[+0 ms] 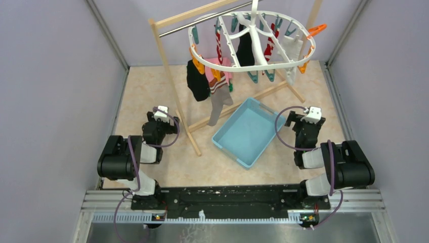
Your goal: Remove the socks clipped to the hanger
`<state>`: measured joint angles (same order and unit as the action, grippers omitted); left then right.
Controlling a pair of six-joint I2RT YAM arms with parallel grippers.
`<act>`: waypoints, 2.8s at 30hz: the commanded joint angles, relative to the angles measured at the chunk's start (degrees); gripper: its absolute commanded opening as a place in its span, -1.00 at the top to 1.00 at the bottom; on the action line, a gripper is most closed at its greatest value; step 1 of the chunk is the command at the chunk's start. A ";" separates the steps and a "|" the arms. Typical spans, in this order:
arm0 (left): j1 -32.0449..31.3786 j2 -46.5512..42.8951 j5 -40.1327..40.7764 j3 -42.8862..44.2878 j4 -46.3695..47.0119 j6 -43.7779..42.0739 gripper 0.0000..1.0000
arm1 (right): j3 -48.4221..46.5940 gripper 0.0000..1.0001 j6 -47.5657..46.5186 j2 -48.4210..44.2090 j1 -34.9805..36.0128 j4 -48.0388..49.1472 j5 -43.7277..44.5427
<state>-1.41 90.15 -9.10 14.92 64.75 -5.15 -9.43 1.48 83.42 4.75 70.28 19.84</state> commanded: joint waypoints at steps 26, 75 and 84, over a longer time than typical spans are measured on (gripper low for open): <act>21.55 -24.21 -21.83 44.48 -89.61 -0.98 -0.98 | -16.99 -0.97 42.80 -48.66 5.58 -84.18 -8.05; -4.31 -30.63 -49.36 64.91 -117.56 -10.90 -0.90 | -50.40 -0.51 5.58 -6.44 54.63 -50.24 5.31; -11.55 -25.18 -46.32 69.54 -109.15 -0.26 -0.85 | -47.30 0.44 8.47 -9.03 53.87 -48.42 4.41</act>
<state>-10.24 62.81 -57.10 80.97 -51.55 -11.86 -57.47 7.81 78.17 58.83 18.22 24.27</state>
